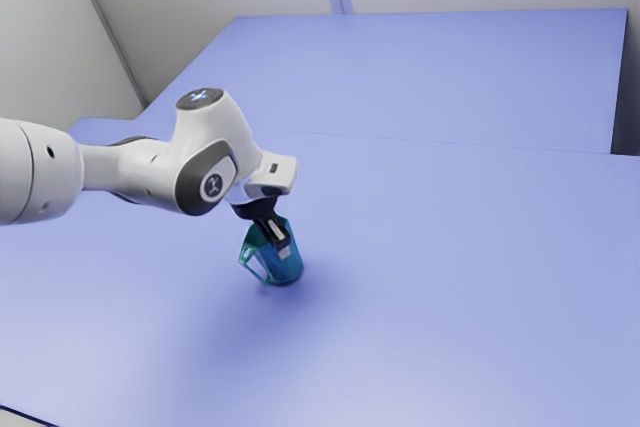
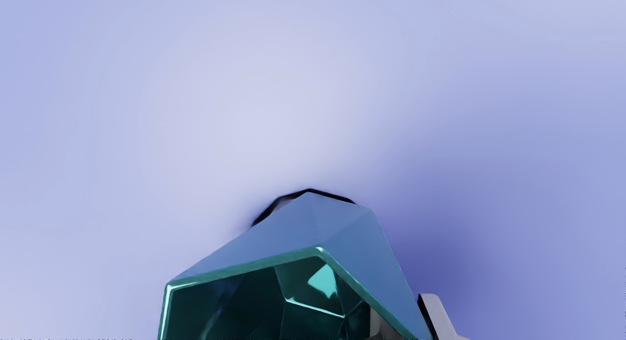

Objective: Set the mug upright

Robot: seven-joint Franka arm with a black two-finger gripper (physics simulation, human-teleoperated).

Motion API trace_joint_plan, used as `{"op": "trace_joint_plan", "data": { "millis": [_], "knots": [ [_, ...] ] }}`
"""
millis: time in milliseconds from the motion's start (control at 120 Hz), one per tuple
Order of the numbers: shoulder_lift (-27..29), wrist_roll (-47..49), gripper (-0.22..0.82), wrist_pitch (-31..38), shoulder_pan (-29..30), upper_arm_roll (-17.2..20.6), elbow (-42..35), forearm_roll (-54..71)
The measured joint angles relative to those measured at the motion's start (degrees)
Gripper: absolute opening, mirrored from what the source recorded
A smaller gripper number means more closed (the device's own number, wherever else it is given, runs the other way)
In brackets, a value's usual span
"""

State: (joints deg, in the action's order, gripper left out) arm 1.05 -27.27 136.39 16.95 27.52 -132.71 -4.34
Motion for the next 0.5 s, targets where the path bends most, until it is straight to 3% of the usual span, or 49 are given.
{"op": "trace_joint_plan", "data": {
  "millis": [108,317,500],
  "knots": [
    [0.03,1.42,-0.17,0.0,0.0,0.05,-0.03,0.04],
    [0.5,2.36,0.26,-0.32,1.04,0.71,-0.11,-0.81],
    [2.07,2.9,0.46,-0.98,1.53,1.11,-0.1,-0.98]
  ]
}}
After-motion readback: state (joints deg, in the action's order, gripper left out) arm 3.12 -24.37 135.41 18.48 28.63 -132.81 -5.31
